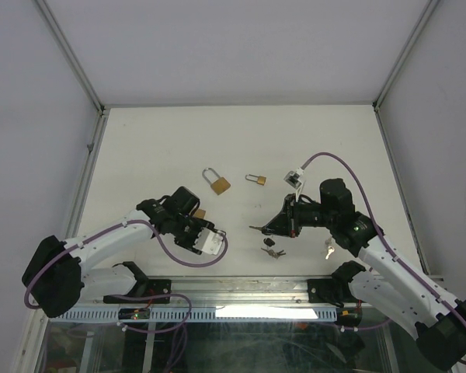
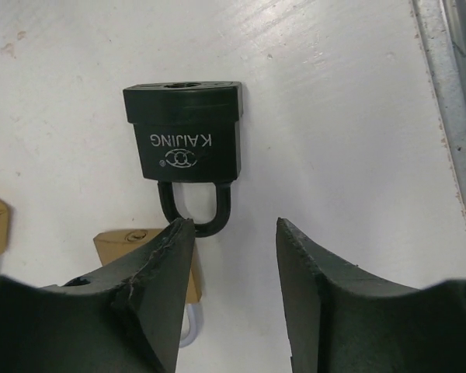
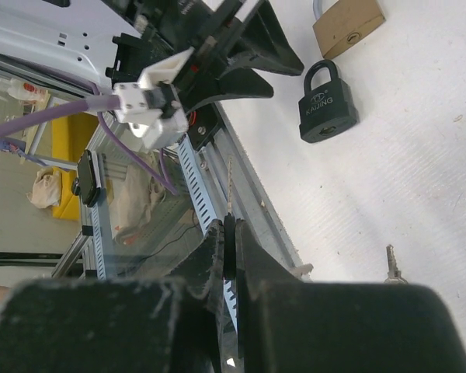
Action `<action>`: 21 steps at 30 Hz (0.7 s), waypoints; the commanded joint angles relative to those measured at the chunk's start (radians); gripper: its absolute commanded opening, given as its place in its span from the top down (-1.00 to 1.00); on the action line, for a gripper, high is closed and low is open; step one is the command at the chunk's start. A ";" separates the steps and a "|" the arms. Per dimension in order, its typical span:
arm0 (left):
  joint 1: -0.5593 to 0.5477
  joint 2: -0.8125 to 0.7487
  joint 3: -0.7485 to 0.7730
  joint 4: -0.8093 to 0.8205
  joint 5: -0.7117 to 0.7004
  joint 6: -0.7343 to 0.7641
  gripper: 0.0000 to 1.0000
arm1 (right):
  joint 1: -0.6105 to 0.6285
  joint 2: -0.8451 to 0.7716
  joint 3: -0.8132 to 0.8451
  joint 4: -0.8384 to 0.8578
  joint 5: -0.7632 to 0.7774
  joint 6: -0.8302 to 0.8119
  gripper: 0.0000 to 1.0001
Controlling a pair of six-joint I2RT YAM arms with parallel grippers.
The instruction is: Unlock with the key
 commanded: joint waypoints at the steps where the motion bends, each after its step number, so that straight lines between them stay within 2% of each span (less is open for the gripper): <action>1: 0.001 0.100 0.021 0.084 0.071 0.015 0.07 | -0.002 -0.034 0.054 0.037 0.009 0.015 1.00; 13: 0.001 0.217 -0.007 0.197 -0.003 0.029 0.19 | -0.002 -0.041 0.050 0.035 0.008 0.016 1.00; 15: 0.001 0.226 -0.014 0.214 -0.007 0.029 0.37 | -0.002 -0.040 0.051 0.033 0.008 0.016 1.00; 18: 0.001 0.226 -0.019 0.214 -0.002 0.033 0.90 | -0.003 -0.041 0.055 0.027 0.009 0.015 1.00; 19: 0.001 0.223 -0.012 0.202 0.002 0.033 1.00 | -0.002 -0.043 0.056 0.025 0.011 0.015 1.00; 21: 0.001 0.218 0.022 0.145 0.021 0.030 1.00 | -0.002 -0.044 0.056 0.023 0.011 0.017 1.00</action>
